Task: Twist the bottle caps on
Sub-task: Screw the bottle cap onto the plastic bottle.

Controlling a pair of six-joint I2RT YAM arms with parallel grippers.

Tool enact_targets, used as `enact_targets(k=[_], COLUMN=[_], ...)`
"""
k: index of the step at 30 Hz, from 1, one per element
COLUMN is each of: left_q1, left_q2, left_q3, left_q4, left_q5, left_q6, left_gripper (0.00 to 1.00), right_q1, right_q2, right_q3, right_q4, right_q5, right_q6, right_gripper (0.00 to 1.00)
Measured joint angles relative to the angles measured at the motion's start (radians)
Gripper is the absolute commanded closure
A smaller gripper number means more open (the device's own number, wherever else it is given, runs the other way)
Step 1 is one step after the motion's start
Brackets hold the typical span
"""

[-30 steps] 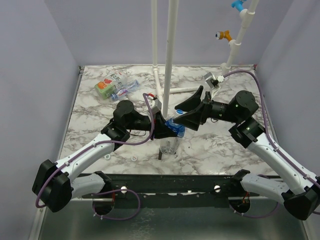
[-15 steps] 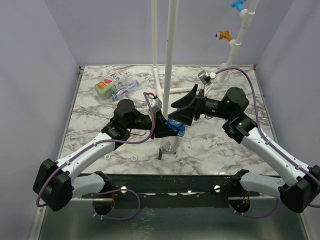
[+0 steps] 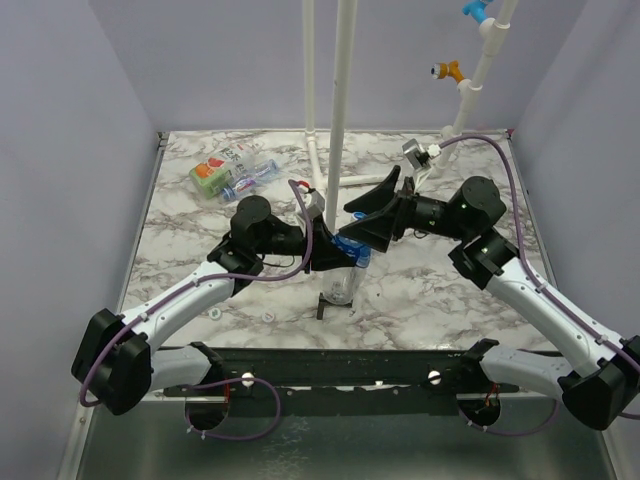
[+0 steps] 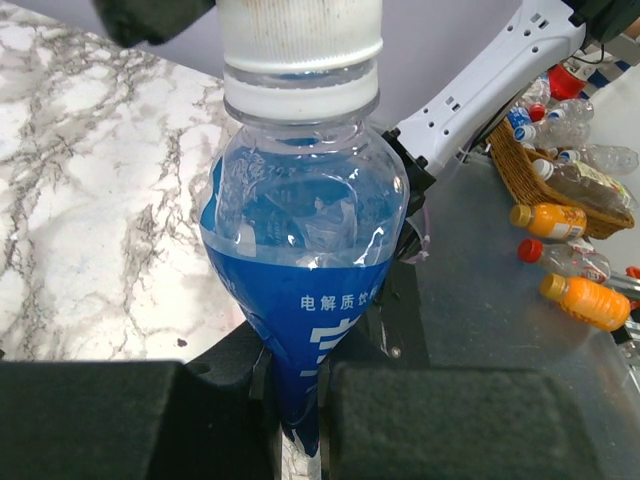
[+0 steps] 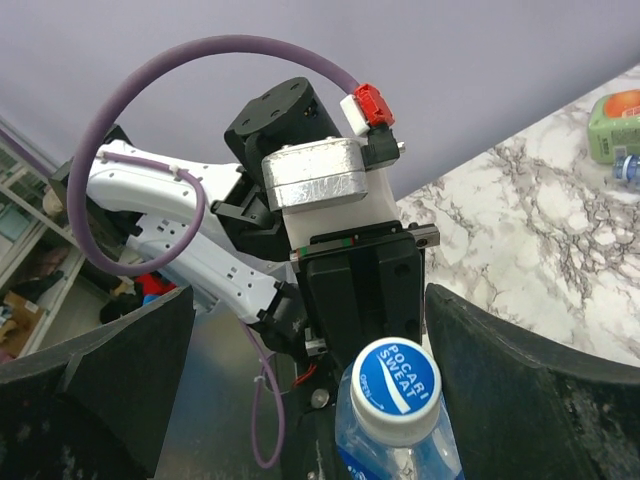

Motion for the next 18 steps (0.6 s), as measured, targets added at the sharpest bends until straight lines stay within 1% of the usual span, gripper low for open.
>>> enact_targets(k=[10,18], left_q1=[0.039,0.076], left_q2=[0.0,-0.011], left_q3=[-0.022,-0.036], left_q4=[0.062,0.08], left_q5=[0.011,0.032], left_q6=[-0.037,-0.051], left_gripper=[1.0,1.0], right_q1=[0.0,-0.005], right_q2=[-0.037,-0.103], right_q3=[-0.015,-0.022], right_q4=[-0.012,-0.094], right_q5=[0.024,0.064], right_q6=[-0.011,-0.034], right_gripper=[0.01,0.01])
